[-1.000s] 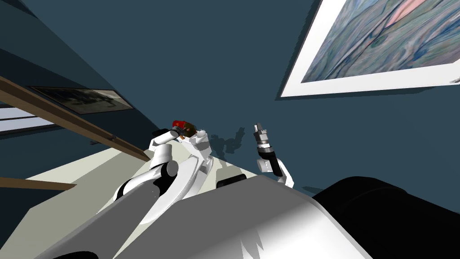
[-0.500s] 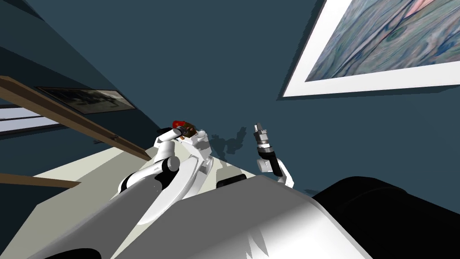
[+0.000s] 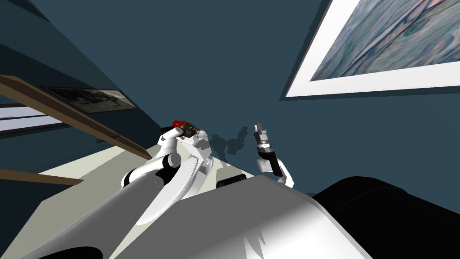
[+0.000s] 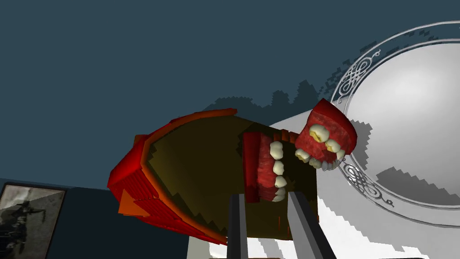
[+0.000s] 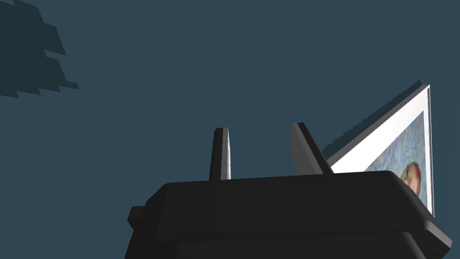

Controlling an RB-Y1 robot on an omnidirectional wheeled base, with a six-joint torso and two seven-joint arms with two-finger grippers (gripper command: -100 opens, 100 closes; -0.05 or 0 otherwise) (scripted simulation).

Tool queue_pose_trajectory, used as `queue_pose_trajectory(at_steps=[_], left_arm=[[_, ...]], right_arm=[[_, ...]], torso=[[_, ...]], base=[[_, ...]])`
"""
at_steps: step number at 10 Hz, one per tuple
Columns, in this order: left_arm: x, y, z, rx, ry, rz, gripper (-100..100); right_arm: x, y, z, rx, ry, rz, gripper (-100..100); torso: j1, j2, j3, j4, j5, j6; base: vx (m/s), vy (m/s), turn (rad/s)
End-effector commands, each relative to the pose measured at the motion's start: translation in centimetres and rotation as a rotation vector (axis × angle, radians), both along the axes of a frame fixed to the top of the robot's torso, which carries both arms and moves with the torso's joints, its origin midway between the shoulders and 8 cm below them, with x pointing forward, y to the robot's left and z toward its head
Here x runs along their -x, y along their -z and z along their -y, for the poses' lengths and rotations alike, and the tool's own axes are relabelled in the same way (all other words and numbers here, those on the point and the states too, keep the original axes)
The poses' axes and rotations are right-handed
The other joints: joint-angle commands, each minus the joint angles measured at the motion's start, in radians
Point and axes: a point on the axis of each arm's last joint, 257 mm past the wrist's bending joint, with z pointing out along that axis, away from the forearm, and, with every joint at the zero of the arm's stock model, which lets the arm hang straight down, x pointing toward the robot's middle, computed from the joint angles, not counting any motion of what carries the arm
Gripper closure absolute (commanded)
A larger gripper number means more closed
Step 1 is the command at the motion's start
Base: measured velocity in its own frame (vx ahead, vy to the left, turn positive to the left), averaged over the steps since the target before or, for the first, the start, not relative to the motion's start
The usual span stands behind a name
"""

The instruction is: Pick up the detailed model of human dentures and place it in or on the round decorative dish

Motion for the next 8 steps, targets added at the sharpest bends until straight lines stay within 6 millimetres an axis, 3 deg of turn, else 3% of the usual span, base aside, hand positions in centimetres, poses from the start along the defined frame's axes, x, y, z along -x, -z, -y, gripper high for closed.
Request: queue_pose_trajectory(at_steps=[1,2,4,8], left_arm=[[-0.4,0.4,0.8,0.014,0.009,-0.014,100],[-0.3,1.0,0.9,0.018,0.010,-0.025,100],[-1.3,0.8,3.4,0.054,0.041,-0.043,100],[-1.9,2.6,7.3,0.111,0.088,-0.112,100]], right_arm=[[0.0,0.0,0.0,0.000,0.000,0.000,0],[0.0,0.0,0.0,0.000,0.000,0.000,0],[0.0,0.0,0.0,0.000,0.000,0.000,0],[0.0,0.0,0.0,0.000,0.000,0.000,0]], torso=[[0.000,0.000,0.000,0.000,0.000,0.000],[0.000,0.000,0.000,-0.001,0.000,0.000],[0.002,0.001,0.000,-0.001,0.000,0.000],[-0.001,-0.001,-0.001,-0.002,0.000,0.001]], base=[[0.032,-0.020,0.018],[0.012,-0.002,-0.012],[0.026,-0.013,0.042],[0.046,-0.024,0.028]])
